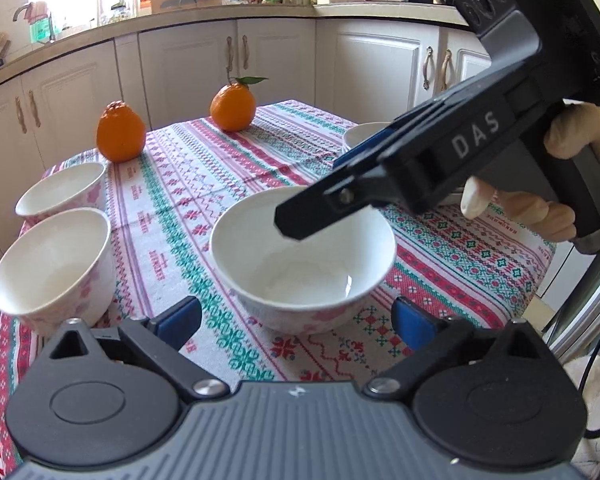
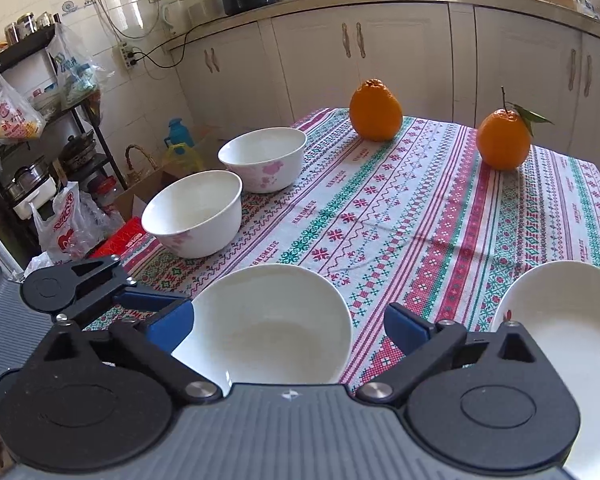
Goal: Organize plates and bowls
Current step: 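Open and withdraw the right gripper while the left gripper moves to a white bowl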
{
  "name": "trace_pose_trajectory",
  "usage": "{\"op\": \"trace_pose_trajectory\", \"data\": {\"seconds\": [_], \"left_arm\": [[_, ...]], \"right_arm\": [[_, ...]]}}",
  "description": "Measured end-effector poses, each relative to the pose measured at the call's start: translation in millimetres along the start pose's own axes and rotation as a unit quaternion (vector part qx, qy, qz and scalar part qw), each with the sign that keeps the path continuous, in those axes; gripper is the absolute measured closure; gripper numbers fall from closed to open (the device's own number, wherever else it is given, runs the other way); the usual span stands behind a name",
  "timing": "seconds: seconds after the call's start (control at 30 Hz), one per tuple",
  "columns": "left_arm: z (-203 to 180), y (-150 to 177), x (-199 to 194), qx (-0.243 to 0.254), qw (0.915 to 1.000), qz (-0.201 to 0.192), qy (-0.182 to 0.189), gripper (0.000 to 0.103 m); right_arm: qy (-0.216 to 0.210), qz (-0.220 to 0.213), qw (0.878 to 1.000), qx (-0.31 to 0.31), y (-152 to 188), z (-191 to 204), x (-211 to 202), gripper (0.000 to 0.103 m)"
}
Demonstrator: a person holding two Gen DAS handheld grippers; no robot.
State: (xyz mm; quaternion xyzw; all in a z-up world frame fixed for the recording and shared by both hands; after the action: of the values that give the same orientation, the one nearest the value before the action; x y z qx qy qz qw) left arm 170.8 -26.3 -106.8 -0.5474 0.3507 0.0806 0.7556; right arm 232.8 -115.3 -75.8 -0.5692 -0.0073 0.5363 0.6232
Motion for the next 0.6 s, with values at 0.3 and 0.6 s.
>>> {"op": "trace_pose_trajectory", "data": {"seconds": [0.3, 0.6], "left_arm": [[32.0, 10.2, -21.2, -0.027, 0.9988, 0.006, -0.04, 0.002], [76.7, 14.8, -38.7, -0.05, 0.9943, 0.0, -0.094, 0.002]], "right_arm": [[0.031, 0.013, 0.999, -0.043, -3.4, 12.1, 4.4, 0.0], [0.047, 0.03, 0.991, -0.119, -13.4, 40.2, 15.1, 0.0]]}}
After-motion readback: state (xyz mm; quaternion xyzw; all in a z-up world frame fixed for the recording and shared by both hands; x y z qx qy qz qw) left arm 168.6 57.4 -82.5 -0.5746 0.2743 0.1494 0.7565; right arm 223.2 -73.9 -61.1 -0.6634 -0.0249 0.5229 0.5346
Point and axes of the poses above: each gripper's, at about its wrist camera, not at the fingertips, and x roughly the way its jaws point, z to its left, y to its underside, the point moved 8 cm from there along x, roughly the way its jaws point, and after that the axes turned 13 degrees about -y, right-handed, at the moved point
